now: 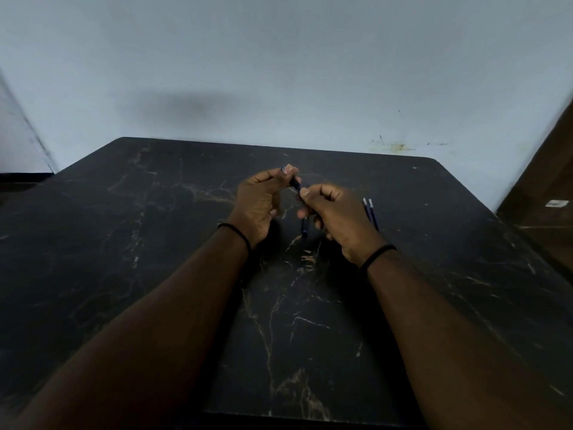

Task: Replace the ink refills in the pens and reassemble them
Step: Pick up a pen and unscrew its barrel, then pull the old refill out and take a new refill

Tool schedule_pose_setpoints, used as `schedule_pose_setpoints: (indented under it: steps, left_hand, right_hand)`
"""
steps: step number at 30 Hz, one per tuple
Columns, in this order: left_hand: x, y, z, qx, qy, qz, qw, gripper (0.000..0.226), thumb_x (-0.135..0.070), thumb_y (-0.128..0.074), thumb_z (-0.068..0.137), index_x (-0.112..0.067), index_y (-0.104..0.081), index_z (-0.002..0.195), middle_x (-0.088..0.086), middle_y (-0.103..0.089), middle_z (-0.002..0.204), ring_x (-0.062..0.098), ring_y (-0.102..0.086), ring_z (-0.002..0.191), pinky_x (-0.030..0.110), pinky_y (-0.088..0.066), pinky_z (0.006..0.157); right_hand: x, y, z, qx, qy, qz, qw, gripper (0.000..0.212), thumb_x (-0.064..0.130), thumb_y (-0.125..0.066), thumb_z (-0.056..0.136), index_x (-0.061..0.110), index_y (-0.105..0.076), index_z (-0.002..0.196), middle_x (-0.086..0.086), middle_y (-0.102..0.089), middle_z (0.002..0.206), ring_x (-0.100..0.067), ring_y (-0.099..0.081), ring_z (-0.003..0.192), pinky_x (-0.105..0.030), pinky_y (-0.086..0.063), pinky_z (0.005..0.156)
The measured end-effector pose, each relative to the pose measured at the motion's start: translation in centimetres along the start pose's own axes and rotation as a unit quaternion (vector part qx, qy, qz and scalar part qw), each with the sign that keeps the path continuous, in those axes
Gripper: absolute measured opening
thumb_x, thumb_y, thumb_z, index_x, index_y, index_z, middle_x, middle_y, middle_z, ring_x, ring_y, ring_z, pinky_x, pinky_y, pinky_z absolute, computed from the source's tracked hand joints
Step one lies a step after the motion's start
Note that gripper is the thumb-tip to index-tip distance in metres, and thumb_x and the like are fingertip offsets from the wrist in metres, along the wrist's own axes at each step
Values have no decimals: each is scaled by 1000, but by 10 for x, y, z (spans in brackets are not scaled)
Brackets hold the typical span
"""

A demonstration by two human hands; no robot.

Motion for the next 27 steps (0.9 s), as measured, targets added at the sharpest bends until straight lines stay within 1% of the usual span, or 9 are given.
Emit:
schedule_pose_setpoints:
  steps: [7, 9, 12, 13, 15, 18, 21, 24, 27]
  left_hand:
    - [-3, 7, 0, -19, -2, -14, 1000, 17, -23, -60, 95, -9, -70, 93, 5, -70, 88, 6, -25, 39, 25, -17, 42]
    - [-6, 11, 1, -39, -7, -13, 999, 17, -22, -62, 95, -8, -70, 92, 10, -67, 89, 6, -25, 38, 23, -19, 40]
    - [-13, 30, 2, -136, -36, -34, 990, 17, -23, -67, 91, -6, -71, 92, 12, -68, 86, 5, -30, 35, 21, -27, 38]
    - [-18, 39, 2, -182, -57, -46, 981, 15, -21, -68, 90, -6, -70, 90, 12, -68, 82, 4, -37, 36, 21, -34, 41]
    - [-30, 57, -2, -269, -109, -26, 957, 11, -17, -70, 89, -6, -69, 86, 8, -66, 73, 5, -54, 47, 23, -49, 57]
    - [-48, 71, -8, -334, -148, 176, 914, 22, -27, -70, 89, -10, -71, 102, 4, -70, 85, 12, -65, 72, 30, -55, 69]
    - [-55, 65, -9, -308, -138, 378, 862, 28, -31, -64, 88, -22, -62, 115, -2, -68, 88, 14, -63, 76, 28, -49, 68]
    - [-52, 64, -10, -299, -93, 480, 819, 30, -21, -56, 82, -19, -52, 113, 2, -64, 90, 25, -60, 79, 33, -39, 65]
    - [-44, 70, -6, -275, -19, 563, 779, 40, -22, -57, 83, -8, -47, 119, 13, -66, 103, 38, -63, 96, 41, -46, 71]
  right_hand:
    - [4, 3, 0, -26, 43, -111, 993, 12, 22, -62, 92, 26, -68, 83, 1, -74, 71, 3, -54, 46, -12, -39, 42]
    - [6, 3, 0, -34, 63, -149, 986, 10, 25, -61, 91, 26, -68, 84, 2, -73, 72, 1, -56, 50, -18, -42, 48]
    - [9, 6, 2, -42, 84, -204, 974, 10, 28, -61, 91, 26, -67, 85, 2, -73, 77, -11, -64, 65, -33, -51, 60]
    - [10, 7, 2, -44, 93, -218, 971, 10, 29, -61, 92, 25, -68, 85, 3, -73, 78, -13, -67, 70, -37, -56, 66]
    - [12, 8, 1, -49, 106, -231, 966, 11, 32, -60, 91, 26, -67, 86, 5, -73, 78, -14, -69, 74, -42, -59, 74]
    - [13, 9, 0, -66, 119, -219, 966, 12, 38, -59, 89, 29, -64, 85, 6, -72, 77, -13, -69, 74, -44, -59, 74]
    - [14, 12, 0, -84, 124, -212, 966, 12, 39, -59, 89, 29, -63, 85, 5, -72, 75, -14, -69, 71, -43, -59, 72]
    - [13, 14, 0, -87, 116, -206, 968, 10, 34, -61, 91, 25, -64, 86, 1, -72, 77, -18, -71, 74, -44, -59, 74]
    - [13, 14, 0, -89, 106, -208, 968, 9, 30, -62, 92, 23, -65, 87, 0, -73, 79, -19, -71, 76, -43, -58, 76]
Point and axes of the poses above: each hand's wrist, its own z-axis towards the middle knuckle, its own y-axis out of the back of the hand, x = y × z, the point moved 9 cm from there along z, towards the middle knuckle
